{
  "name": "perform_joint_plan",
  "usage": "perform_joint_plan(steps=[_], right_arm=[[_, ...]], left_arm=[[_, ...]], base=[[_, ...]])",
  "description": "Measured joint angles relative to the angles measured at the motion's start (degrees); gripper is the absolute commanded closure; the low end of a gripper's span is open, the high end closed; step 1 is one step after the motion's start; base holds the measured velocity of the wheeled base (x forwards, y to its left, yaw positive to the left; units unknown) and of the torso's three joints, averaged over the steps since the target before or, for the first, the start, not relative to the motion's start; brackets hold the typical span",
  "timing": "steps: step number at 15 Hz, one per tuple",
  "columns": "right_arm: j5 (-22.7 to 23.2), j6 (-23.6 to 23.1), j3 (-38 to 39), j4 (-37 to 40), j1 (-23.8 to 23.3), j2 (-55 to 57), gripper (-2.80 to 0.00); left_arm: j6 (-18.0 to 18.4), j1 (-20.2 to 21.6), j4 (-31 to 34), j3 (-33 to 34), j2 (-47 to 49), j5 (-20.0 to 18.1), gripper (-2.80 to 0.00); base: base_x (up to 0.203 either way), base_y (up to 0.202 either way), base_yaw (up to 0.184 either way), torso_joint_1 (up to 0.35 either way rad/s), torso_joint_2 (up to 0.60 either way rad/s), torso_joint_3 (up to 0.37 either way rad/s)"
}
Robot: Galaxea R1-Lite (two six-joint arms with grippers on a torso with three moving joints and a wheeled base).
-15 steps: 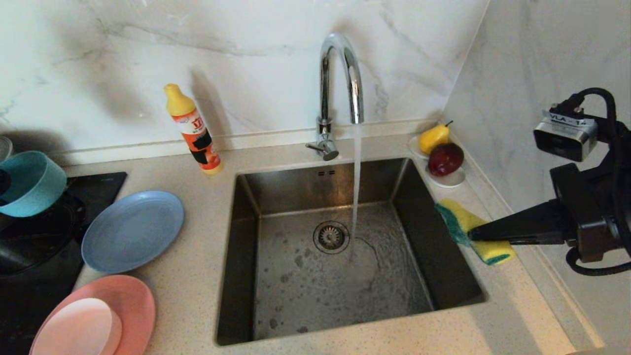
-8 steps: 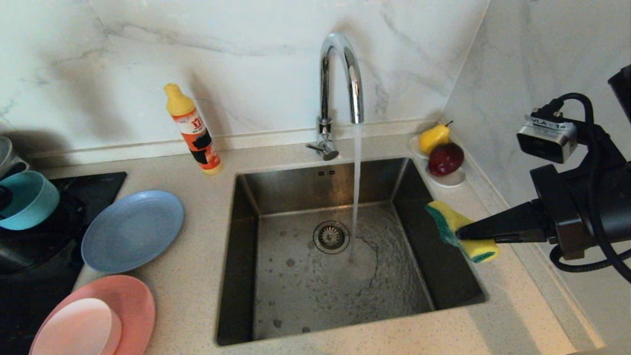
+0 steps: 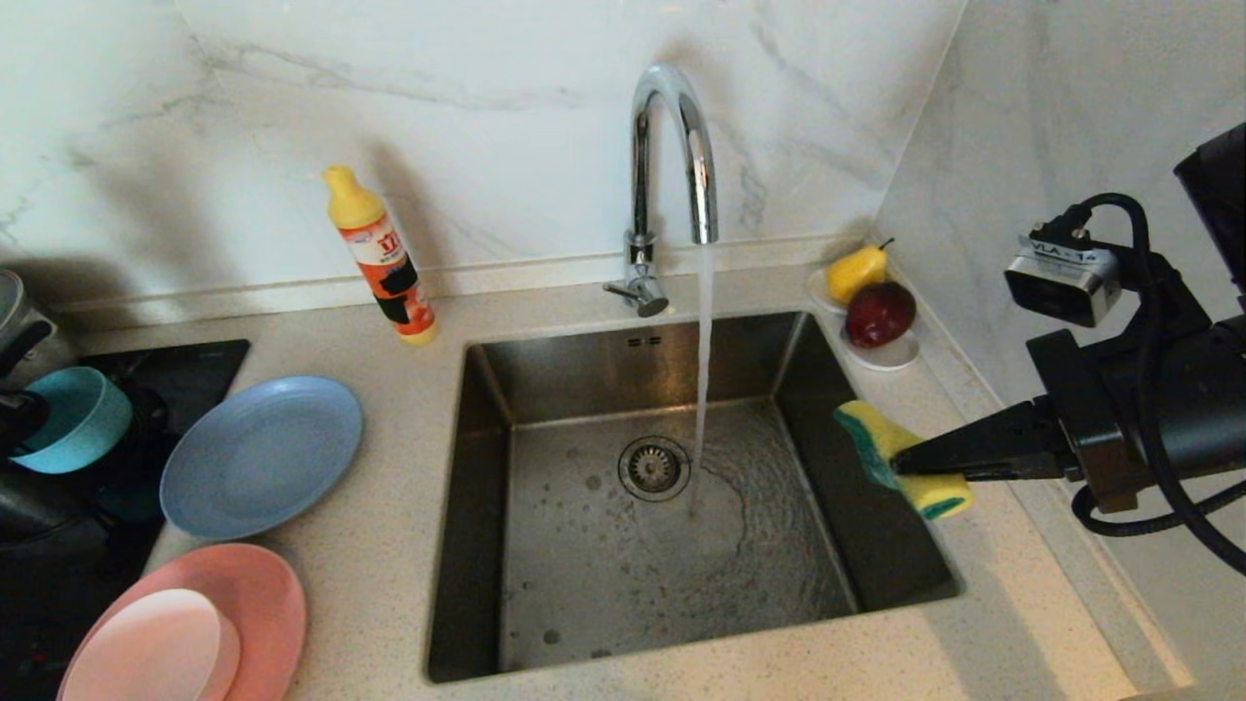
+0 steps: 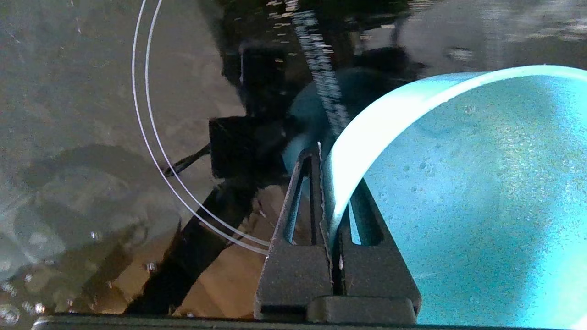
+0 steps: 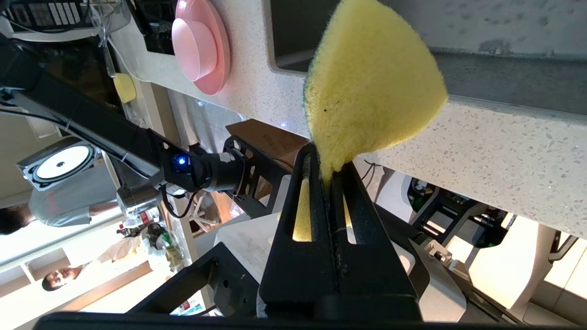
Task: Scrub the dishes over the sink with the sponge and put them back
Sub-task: Place the bowl on the table
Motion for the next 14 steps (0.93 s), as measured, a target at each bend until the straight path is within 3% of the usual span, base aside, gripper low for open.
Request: perform_joint_plan(steps=[4, 5, 14], right_arm=[[0.04, 0.01, -0.16, -0.39, 0.02, 0.23, 0.00], [0.04, -0.01, -0.09, -0.37, 0.03, 0.28, 0.00], [0.06, 0.10, 0.34, -0.39, 0.02, -0.16, 0.00]], left_arm=[[0.15, -0.02, 0.26, 0.01, 1.49, -0.33, 0.00], [0.11, -0.04, 0.27, -0.15, 1.49, -0.40, -2.80], [0.02, -0.02, 1.44, -0.22, -2.18, -1.98, -2.80]], base=[[0.000, 0.000, 0.000, 0.000, 0.00, 0.000], [0.000, 0.000, 0.000, 0.000, 0.00, 0.000], [0.000, 0.000, 0.000, 0.000, 0.00, 0.000]])
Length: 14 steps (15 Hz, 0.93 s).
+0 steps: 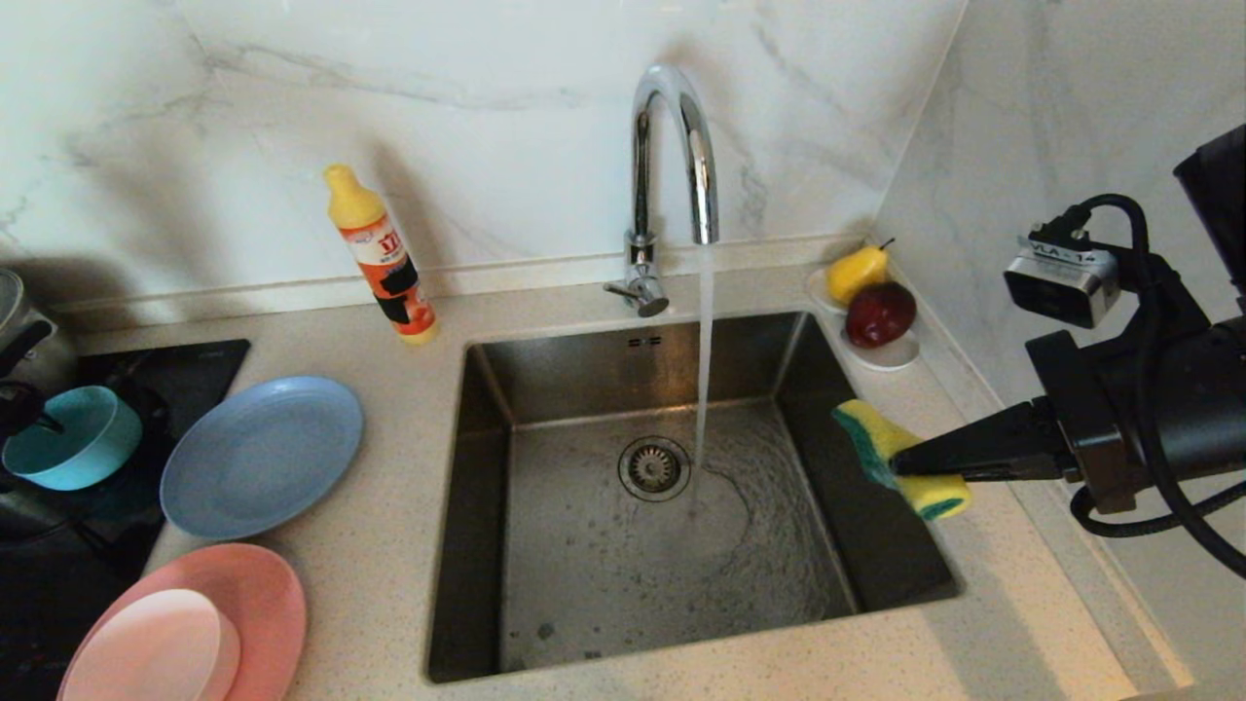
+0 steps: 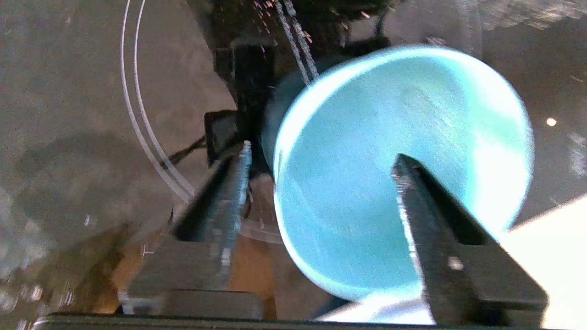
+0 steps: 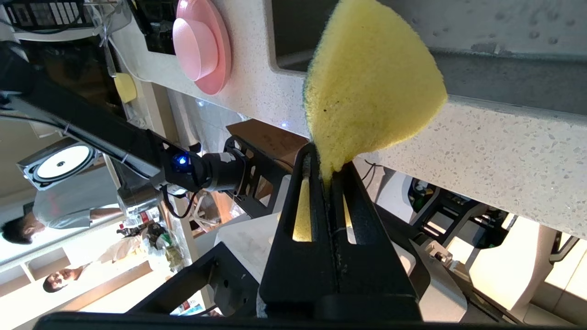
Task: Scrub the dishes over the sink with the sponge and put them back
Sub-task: Place the bowl on the table, then wash the bowl
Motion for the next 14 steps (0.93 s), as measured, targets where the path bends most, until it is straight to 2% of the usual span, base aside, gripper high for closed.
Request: perform_joint_plan(steps=[2, 3, 5, 8, 11, 14], right_arm=[[0.33, -0.05, 0.11, 0.11, 0.02, -0.28, 0.00], [0.41, -0.16, 0.13, 0.15, 0.02, -0.36, 0.00], [0.46, -0.10, 0.07, 0.30, 0.02, -0.37, 0.00], [0.41, 0.09, 0.00, 0.55, -0.09, -0.45, 0.00], [0.46, -0.02, 0.29, 0.59, -2.03, -0.13, 0.00], [0.44, 0.12, 0.38, 0.66, -3.12, 0.05, 0.00]], left_arm=[[0.09, 0.00, 2.30, -0.05, -3.18, -2.71, -2.80], [0.25, 0.00, 2.99, -0.18, -5.16, -4.62, 0.00], [1.19, -0.20, 4.50, -0.30, -9.45, -6.48, 0.00], [5.79, -1.35, 10.42, -0.74, -15.71, -6.88, 0.00], [14.46, -2.54, 14.20, 1.09, -21.77, -7.75, 0.00], [25.14, -2.97, 17.09, 8.17, -27.50, -9.09, 0.00]], base=[[0.000, 0.000, 0.000, 0.000, 0.00, 0.000], [0.000, 0.000, 0.000, 0.000, 0.00, 0.000], [0.000, 0.000, 0.000, 0.000, 0.00, 0.000], [0.000, 0.000, 0.000, 0.000, 0.00, 0.000], [0.000, 0.000, 0.000, 0.000, 0.00, 0.000], [0.000, 0.000, 0.000, 0.000, 0.00, 0.000]])
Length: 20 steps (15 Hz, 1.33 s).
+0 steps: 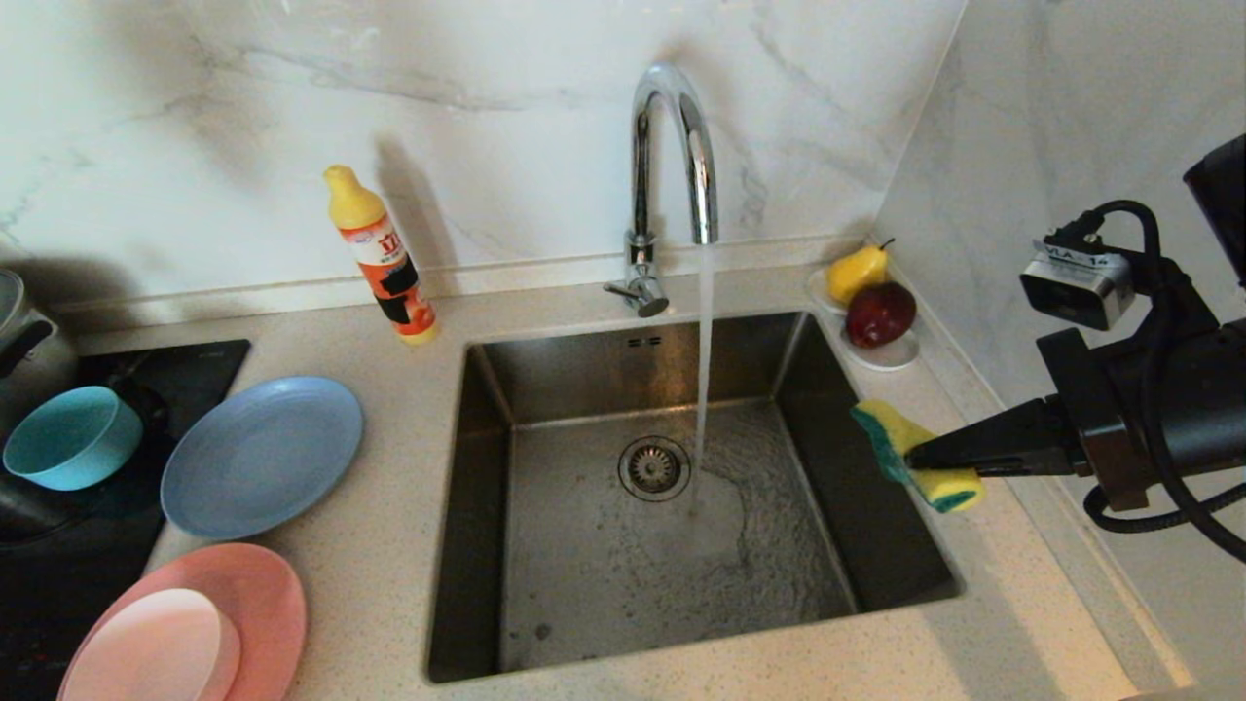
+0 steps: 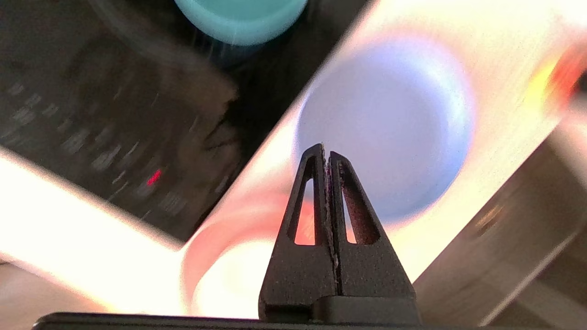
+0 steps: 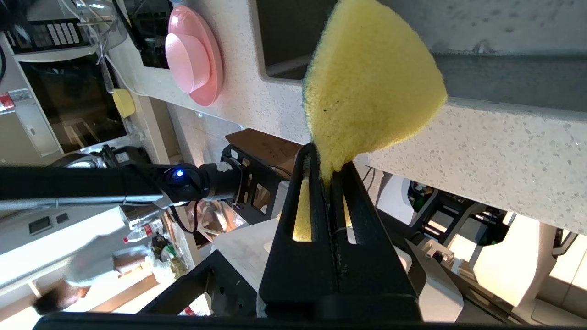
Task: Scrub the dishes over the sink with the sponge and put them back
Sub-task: Wash the bowl
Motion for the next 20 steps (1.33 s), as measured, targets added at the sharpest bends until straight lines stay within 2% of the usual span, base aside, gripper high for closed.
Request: perform_joint_plan(steps=[4, 6, 7, 9, 13, 20], right_arm=[[-0.07, 0.22, 1.52, 0.00, -0.51, -0.82, 0.00], [-0.17, 0.10, 1.73, 0.01, -1.25, -1.27, 0.00], [-0.17, 0.05, 1.76, 0.06, -1.56, -1.46, 0.00], [-0.11, 0.05, 2.01, 0.23, -1.81, -1.68, 0.00], [-0.24, -0.06, 2.86, -0.18, -1.92, -1.73, 0.00], [-0.30, -0.23, 3.47, -0.51, -2.45, -1.62, 0.00]], left_arm=[[16.44, -0.52, 9.03, 10.23, -5.08, -0.25, 0.00], [21.30, -1.22, 9.40, 16.15, -6.44, -0.06, 0.00], [22.20, -1.78, 8.98, 19.24, -6.91, 0.50, -2.80], [22.90, -2.66, 5.84, 25.35, -7.47, 2.34, -2.80], [22.91, -3.40, -8.95, 36.41, -7.71, 5.93, -2.80], [22.24, -5.56, -11.29, 43.09, -7.31, 5.40, -2.80]], base=[[0.000, 0.000, 0.000, 0.000, 0.00, 0.000], [0.000, 0.000, 0.000, 0.000, 0.00, 0.000], [0.000, 0.000, 0.000, 0.000, 0.00, 0.000], [0.000, 0.000, 0.000, 0.000, 0.00, 0.000], [0.000, 0.000, 0.000, 0.000, 0.00, 0.000], [0.000, 0.000, 0.000, 0.000, 0.00, 0.000]])
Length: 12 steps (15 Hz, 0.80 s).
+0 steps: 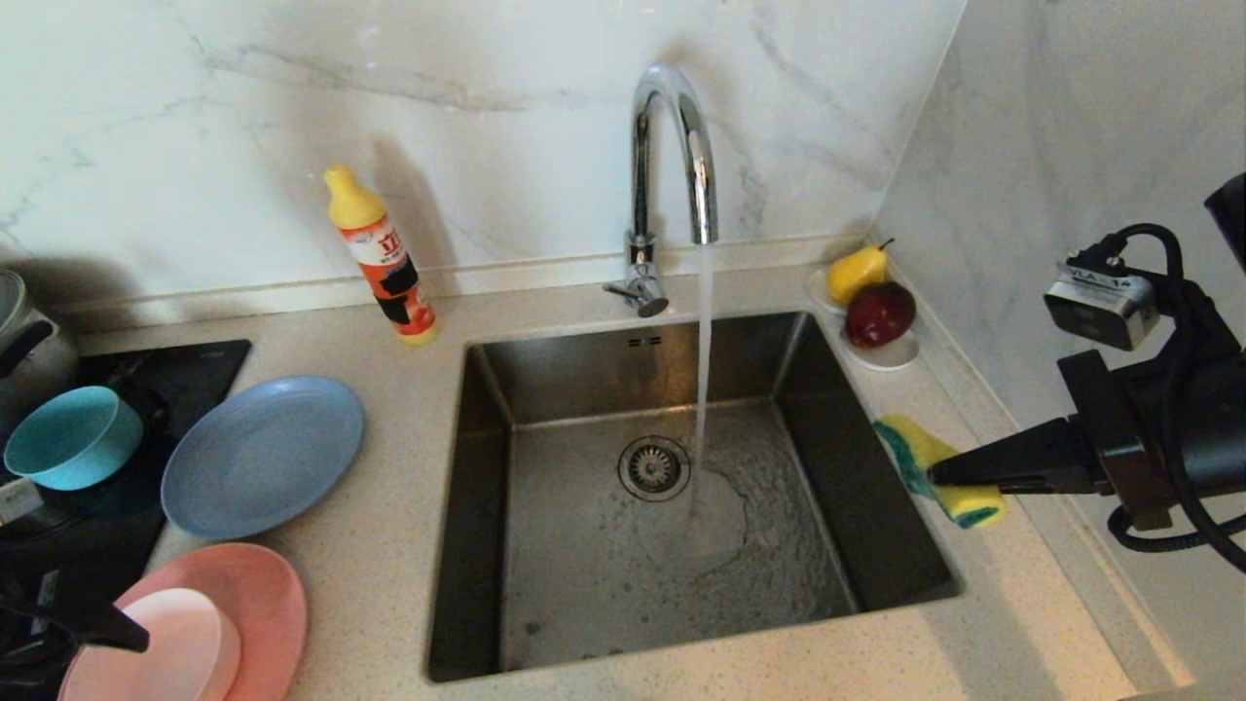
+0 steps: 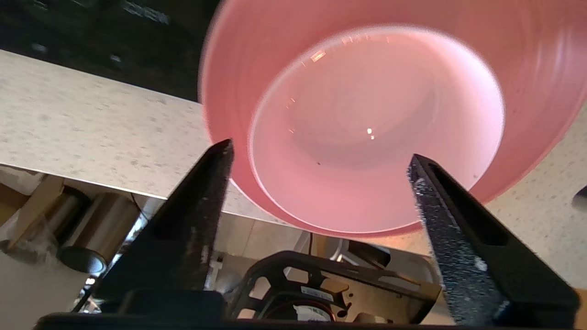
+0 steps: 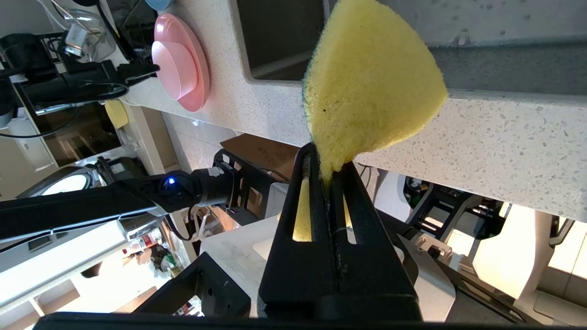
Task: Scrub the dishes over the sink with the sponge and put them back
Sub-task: Wash the bowl
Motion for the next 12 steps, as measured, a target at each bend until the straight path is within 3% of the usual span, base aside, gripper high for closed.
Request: perform_joint_plan(steps=[5, 12], right_arm=[[0.04, 0.05, 0.43, 0.02, -0.28, -0.13, 0.00], [0.17, 0.00, 1.05, -0.49, -0.80, 0.38, 0.00]], left_arm=[[-2.29, -1.05, -8.09, 4.73, 1.44, 0.28, -2.80], [-6.64, -3.53, -10.71, 5.45, 4.87, 0.07, -2.80]], base=[[0.000, 0.000, 0.000, 0.000, 0.00, 0.000], [0.000, 0.000, 0.000, 0.000, 0.00, 0.000]])
